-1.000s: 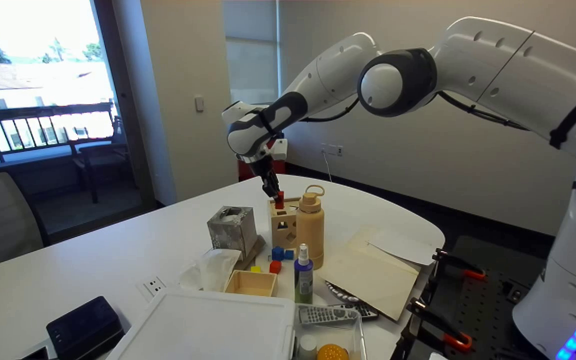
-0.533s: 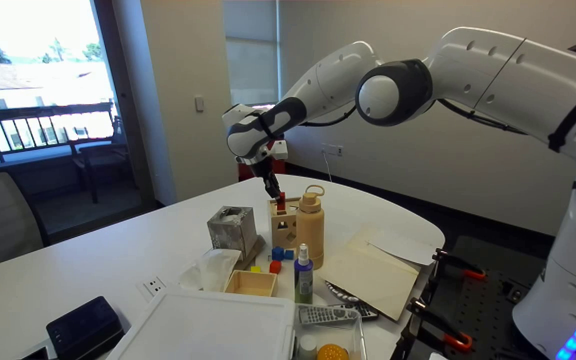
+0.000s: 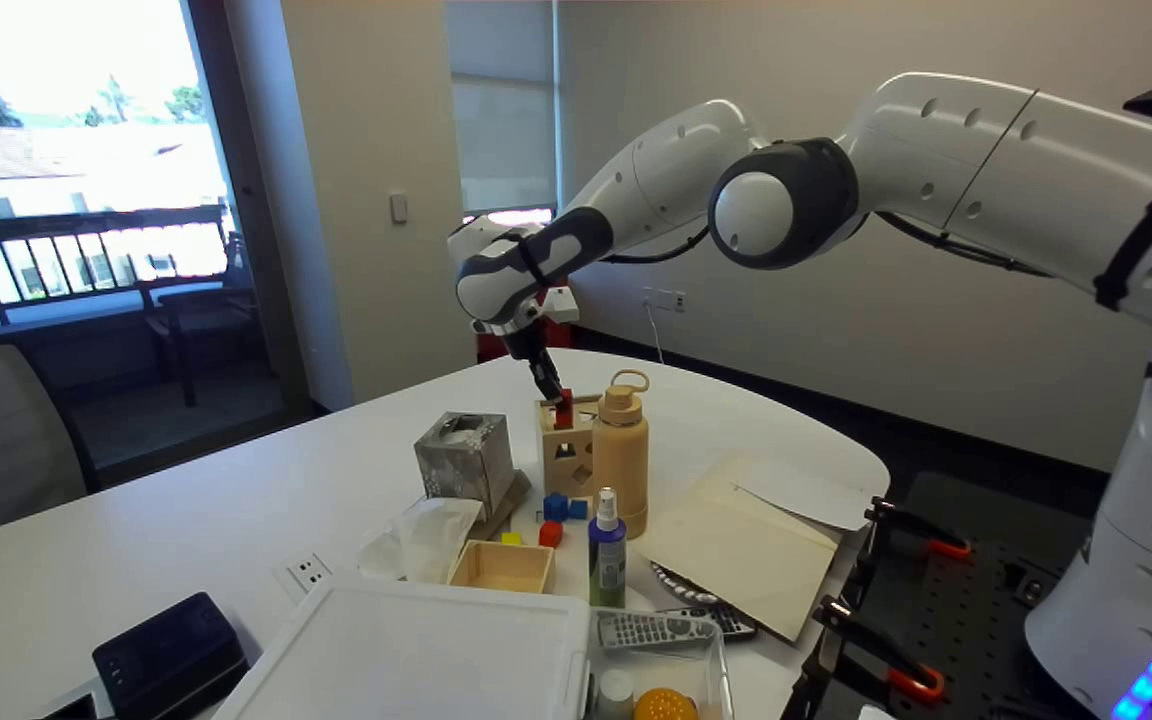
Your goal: Put the left orange block in the toy box
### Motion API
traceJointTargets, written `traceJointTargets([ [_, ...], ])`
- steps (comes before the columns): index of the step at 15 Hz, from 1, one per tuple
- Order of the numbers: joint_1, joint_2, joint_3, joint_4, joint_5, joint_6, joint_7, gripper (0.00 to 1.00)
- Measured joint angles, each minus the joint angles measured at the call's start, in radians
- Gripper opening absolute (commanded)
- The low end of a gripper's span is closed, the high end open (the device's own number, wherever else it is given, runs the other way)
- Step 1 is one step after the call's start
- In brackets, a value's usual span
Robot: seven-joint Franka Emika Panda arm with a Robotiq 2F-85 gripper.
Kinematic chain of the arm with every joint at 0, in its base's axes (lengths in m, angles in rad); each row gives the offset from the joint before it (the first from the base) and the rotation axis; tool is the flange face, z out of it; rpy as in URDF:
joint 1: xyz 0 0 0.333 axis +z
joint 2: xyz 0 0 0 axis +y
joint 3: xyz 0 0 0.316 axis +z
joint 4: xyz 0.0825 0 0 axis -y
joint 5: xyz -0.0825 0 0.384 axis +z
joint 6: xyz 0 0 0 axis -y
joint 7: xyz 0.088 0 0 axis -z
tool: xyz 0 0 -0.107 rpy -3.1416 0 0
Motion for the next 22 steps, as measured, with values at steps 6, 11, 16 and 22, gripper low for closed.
traceJointTargets([
  [6, 0.002, 0.03, 0.0, 0.024, 0.0, -0.001, -0.016, 0.08],
  [11, 0.002, 0.039, 0.0, 0.029, 0.0, -0.001, -0.016, 0.08],
  [16, 0.001, 0.039, 0.0, 0.029, 0.0, -0.001, -0.016, 0.73],
  [22, 0.001, 0.039, 0.004, 0.046, 0.0, -0.001, -0.016, 1.0],
])
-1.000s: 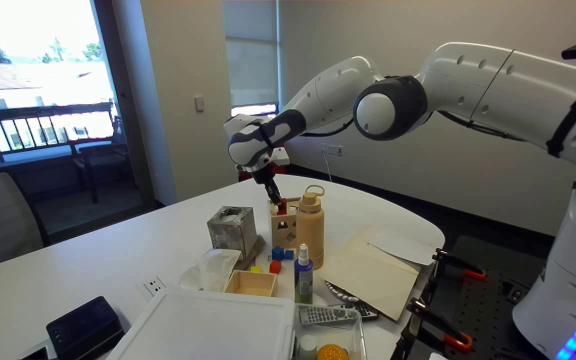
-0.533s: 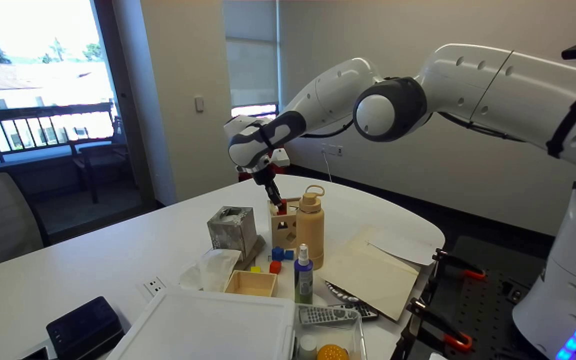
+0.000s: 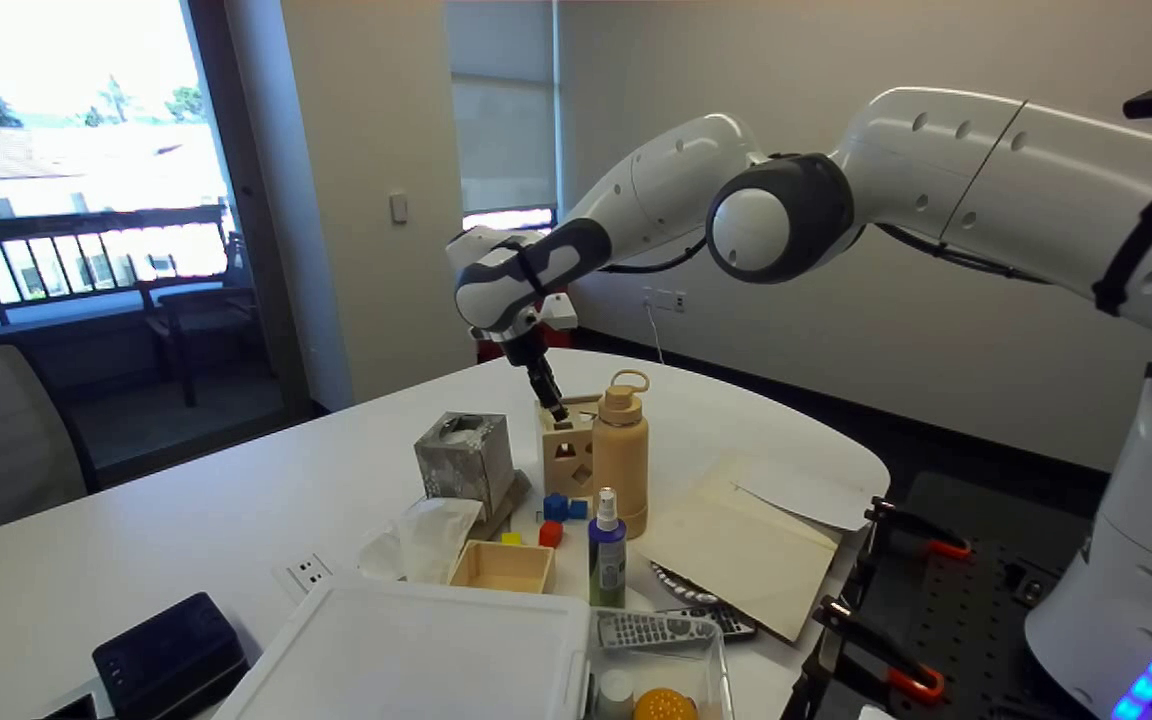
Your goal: Put the left orange block in the toy box
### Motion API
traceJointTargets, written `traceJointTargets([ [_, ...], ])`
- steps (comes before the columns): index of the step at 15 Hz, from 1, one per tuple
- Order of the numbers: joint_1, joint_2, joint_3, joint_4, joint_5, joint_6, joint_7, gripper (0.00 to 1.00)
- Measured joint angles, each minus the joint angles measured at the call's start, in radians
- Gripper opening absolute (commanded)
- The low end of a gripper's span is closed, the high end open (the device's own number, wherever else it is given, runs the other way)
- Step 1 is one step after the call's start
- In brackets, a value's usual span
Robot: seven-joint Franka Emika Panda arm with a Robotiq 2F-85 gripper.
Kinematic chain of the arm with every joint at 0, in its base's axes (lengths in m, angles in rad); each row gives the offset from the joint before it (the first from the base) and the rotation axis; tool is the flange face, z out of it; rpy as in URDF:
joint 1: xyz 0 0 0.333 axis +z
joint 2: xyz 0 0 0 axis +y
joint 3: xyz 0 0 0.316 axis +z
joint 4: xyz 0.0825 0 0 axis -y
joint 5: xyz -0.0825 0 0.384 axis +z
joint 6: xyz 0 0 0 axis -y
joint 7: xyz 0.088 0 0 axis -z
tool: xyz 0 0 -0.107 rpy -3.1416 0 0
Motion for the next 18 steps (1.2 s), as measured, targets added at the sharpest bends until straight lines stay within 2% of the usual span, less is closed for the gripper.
traceJointTargets([
  [5, -0.002, -0.022, 0.001, 0.018, 0.014, -0.012, 0.007, 1.0],
  [8, -0.018, -0.061, 0.013, 0.021, 0.069, -0.028, 0.029, 1.0],
  [14, -0.075, -0.189, 0.038, 0.002, 0.184, -0.033, 0.088, 1.0],
  [18, -0.101, -0.293, 0.04, -0.069, 0.231, -0.029, 0.106, 1.0],
])
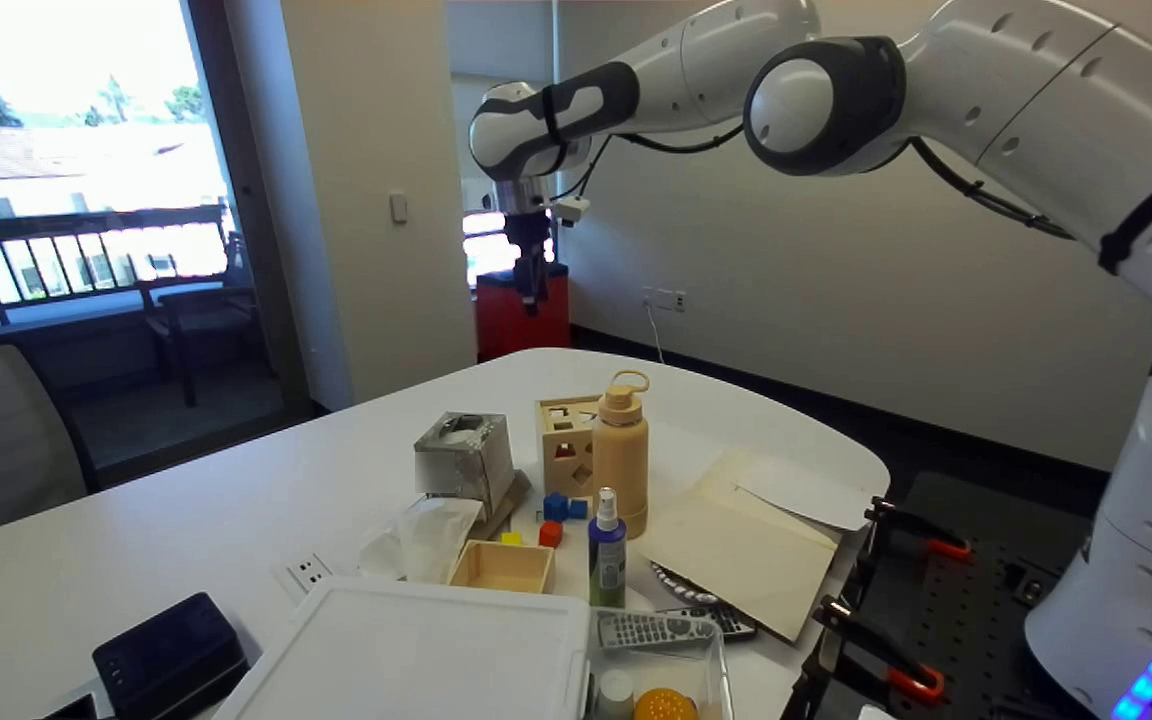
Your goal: Put the left orange block in the toy box
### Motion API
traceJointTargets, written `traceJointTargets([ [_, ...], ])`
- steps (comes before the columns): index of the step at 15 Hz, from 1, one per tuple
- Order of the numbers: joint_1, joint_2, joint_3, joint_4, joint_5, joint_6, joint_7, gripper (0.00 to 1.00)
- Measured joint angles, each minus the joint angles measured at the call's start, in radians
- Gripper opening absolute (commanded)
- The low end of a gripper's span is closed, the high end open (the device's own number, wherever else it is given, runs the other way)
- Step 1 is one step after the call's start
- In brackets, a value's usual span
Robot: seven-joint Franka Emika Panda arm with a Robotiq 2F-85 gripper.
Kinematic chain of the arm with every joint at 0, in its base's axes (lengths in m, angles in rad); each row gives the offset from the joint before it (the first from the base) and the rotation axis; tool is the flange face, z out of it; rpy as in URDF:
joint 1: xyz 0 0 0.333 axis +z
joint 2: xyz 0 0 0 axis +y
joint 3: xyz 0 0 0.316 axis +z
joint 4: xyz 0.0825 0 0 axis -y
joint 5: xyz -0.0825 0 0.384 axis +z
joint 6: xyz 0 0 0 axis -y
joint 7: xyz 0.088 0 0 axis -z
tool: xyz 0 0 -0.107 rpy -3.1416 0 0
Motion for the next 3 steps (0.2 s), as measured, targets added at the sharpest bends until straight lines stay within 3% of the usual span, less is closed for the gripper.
traceJointTargets([
  [3, -0.016, -0.071, 0.0, -0.087, 0.026, 0.018, 0.0, 1.0],
])
